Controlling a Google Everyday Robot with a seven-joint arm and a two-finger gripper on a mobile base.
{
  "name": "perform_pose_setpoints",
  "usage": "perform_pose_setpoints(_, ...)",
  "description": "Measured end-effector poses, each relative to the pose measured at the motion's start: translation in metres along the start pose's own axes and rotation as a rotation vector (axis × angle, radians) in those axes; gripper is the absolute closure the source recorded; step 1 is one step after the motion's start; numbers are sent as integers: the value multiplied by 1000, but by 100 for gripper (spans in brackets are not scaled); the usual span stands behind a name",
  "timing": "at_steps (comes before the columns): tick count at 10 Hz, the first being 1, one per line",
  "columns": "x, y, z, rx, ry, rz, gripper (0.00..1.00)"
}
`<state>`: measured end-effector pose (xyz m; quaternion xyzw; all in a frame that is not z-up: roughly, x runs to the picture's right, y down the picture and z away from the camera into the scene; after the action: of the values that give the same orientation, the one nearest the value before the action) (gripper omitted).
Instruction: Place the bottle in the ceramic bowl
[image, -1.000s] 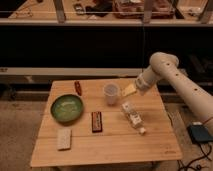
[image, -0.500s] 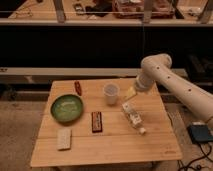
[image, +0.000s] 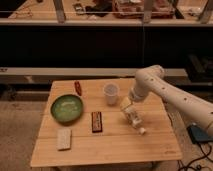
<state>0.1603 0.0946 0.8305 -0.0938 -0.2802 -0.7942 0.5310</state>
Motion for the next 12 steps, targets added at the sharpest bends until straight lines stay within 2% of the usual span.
perform_pose_setpoints(3, -7, 25, 17, -74, 21, -24, 20)
perform_pose_setpoints(4, -9, 27, 22, -71, 27, -23, 20)
perform_pose_setpoints(6, -15, 27, 36, -40, 25, -13, 20)
perform_pose_setpoints(9, -30, 30, 59, -14, -13, -15, 21)
perform_pose_setpoints(10, -34, 31, 64, -9, -29, -17, 25)
perform_pose_setpoints(12, -41, 30, 73, 7, -55, -19, 45)
